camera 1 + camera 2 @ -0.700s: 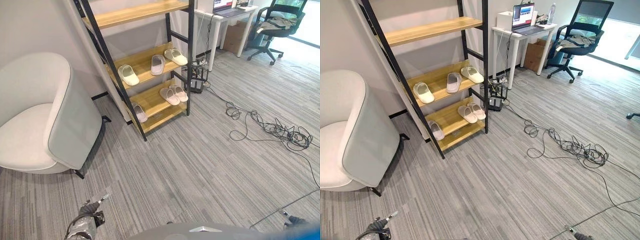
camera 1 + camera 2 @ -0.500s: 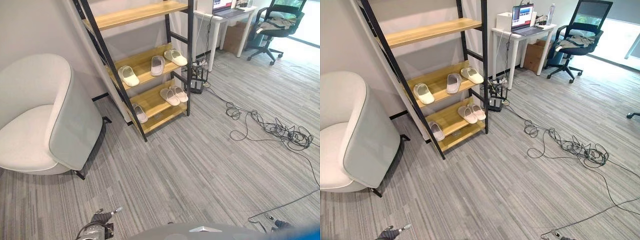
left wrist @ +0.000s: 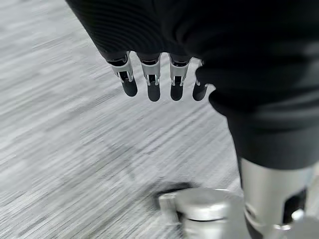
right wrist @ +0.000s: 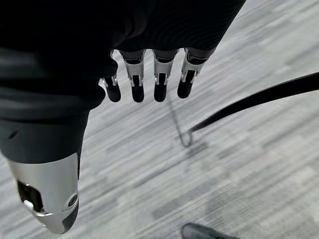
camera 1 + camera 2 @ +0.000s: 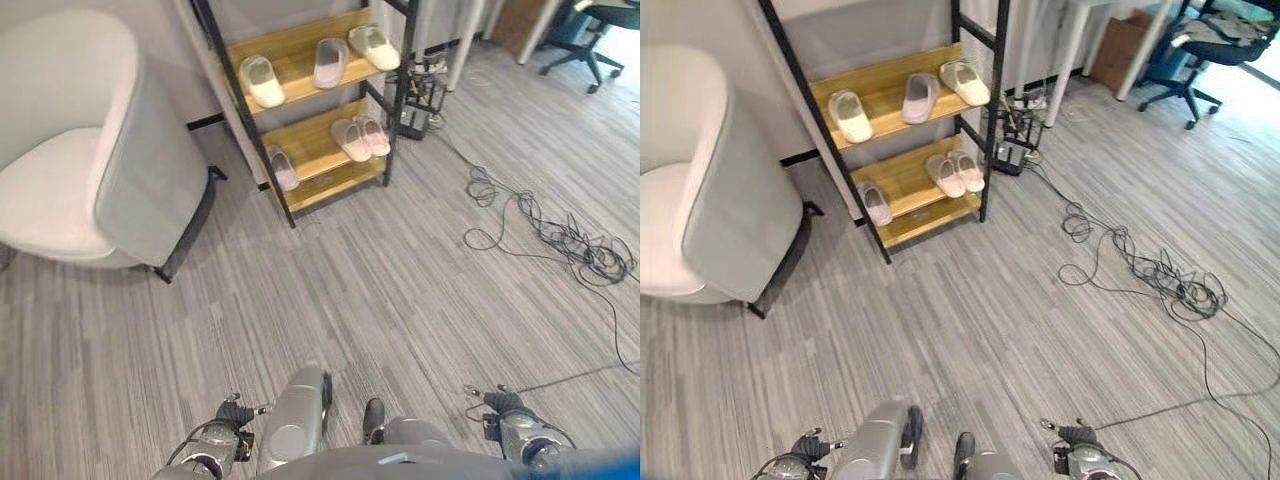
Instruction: Arrange the slippers neatly on the shoe rack.
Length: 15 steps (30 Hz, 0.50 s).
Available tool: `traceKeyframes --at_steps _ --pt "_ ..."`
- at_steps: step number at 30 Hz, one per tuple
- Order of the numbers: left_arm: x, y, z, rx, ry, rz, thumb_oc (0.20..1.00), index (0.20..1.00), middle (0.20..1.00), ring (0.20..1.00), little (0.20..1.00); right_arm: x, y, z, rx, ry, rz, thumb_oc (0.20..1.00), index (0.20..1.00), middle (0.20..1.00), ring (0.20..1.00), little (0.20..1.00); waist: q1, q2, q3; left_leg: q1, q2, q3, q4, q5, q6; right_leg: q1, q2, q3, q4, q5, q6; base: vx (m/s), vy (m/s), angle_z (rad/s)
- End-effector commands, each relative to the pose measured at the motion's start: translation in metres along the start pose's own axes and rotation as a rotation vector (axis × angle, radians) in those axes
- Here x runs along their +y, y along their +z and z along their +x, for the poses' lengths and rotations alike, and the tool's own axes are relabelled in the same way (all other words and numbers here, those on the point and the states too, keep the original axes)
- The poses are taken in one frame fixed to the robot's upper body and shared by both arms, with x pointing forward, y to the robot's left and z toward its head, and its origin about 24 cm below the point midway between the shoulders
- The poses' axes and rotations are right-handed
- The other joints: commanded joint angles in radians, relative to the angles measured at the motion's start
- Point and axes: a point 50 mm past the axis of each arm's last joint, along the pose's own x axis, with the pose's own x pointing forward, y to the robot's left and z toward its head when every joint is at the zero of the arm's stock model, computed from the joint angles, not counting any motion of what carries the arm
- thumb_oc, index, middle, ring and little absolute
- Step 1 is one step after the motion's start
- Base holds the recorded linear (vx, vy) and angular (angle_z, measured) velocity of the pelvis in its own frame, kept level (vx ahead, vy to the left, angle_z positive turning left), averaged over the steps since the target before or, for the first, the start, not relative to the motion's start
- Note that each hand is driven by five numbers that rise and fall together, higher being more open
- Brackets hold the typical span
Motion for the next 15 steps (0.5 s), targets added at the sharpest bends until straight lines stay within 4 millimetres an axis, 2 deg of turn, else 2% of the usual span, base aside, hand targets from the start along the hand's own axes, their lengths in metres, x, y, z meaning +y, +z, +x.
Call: traceKeyframes --at_steps 1,4,5,6,8,9,12,13,15 --pt "0.005 -0.020 -0.003 0.079 0.063 -0.046 1.000 1.000 1.000 1.000 1.000 -0.022 -0.021 -0.001 0.015 -0.063 -0.083 1.000 1.000 1.000 1.000 1.000 0.013 0.004 -0.121 0.147 -0.015 -0.069 -0.081 -0.019 0.038 0.124 -0.072 0.038 -0.034 -0.016 0.137 0.42 0.225 -0.40" --pt "0.008 -0.032 -0.005 0.118 0.074 -0.020 1.000 1.000 1.000 1.000 1.000 -0.010 -0.023 -0.003 0.003 -0.029 -0.102 1.000 1.000 1.000 1.000 1.000 0.003 -0.009 -0.146 0.235 -0.034 -0.064 -0.160 -0.041 0.076 0.103 -0.100 0.040 0.064 0.015 0.184 0.37 0.264 -0.53" --pt "0.010 -0.031 -0.004 0.117 0.084 0.015 1.000 1.000 1.000 1.000 1.000 0.000 -0.018 -0.004 -0.018 0.002 -0.141 1.000 1.000 1.000 1.000 1.000 -0.009 -0.001 -0.132 0.291 -0.046 -0.053 -0.172 -0.077 0.114 0.016 -0.157 0.020 0.267 0.135 0.232 0.22 0.281 -0.36" --pt "0.011 -0.027 -0.003 0.103 0.090 0.025 1.000 1.000 1.000 1.000 1.000 0.003 -0.016 -0.004 -0.028 0.011 -0.153 1.000 1.000 1.000 1.000 1.000 -0.017 0.009 -0.121 0.307 -0.044 -0.055 -0.172 -0.087 0.124 -0.014 -0.174 0.006 0.338 0.167 0.230 0.19 0.270 -0.32" --pt "0.013 -0.021 -0.002 0.083 0.096 0.032 1.000 1.000 1.000 1.000 1.000 0.006 -0.017 -0.005 -0.030 0.019 -0.149 1.000 1.000 1.000 1.000 1.000 -0.028 0.023 -0.110 0.334 -0.042 -0.063 -0.169 -0.107 0.136 -0.063 -0.204 -0.018 0.423 0.179 0.217 0.16 0.118 -0.03" --pt "0.017 -0.014 0.000 0.065 0.112 0.035 1.000 1.000 1.000 1.000 1.000 0.010 -0.019 -0.006 -0.028 0.027 -0.146 1.000 1.000 1.000 1.000 1.000 -0.036 0.034 -0.107 0.365 -0.033 -0.075 -0.177 -0.127 0.136 -0.104 -0.230 -0.039 0.387 0.145 0.195 0.22 0.024 0.27" --pt "0.021 -0.009 0.001 0.047 0.132 0.045 1.000 1.000 1.000 1.000 1.000 0.013 -0.018 -0.007 -0.030 0.038 -0.156 1.000 1.000 1.000 1.000 1.000 -0.050 0.038 -0.095 0.402 -0.029 -0.099 -0.191 -0.145 0.122 -0.128 -0.237 -0.035 0.244 0.119 0.190 0.21 -0.097 0.11" --pt "0.021 -0.008 0.001 0.045 0.140 0.053 1.000 1.000 1.000 1.000 1.000 0.013 -0.018 -0.007 -0.029 0.038 -0.155 1.000 1.000 1.000 1.000 1.000 -0.066 0.029 -0.091 0.419 -0.034 -0.119 -0.198 -0.155 0.113 -0.156 -0.227 0.016 0.129 0.148 0.209 0.24 -0.176 0.26" --pt "0.020 -0.003 0.001 0.029 0.140 0.074 1.000 1.000 1.000 1.000 1.000 0.012 -0.016 -0.006 -0.035 0.034 -0.166 1.000 1.000 1.000 1.000 1.000 -0.086 0.023 -0.080 0.439 -0.041 -0.137 -0.199 -0.165 0.103 -0.180 -0.203 0.090 0.065 0.183 0.228 0.22 -0.187 0.37"
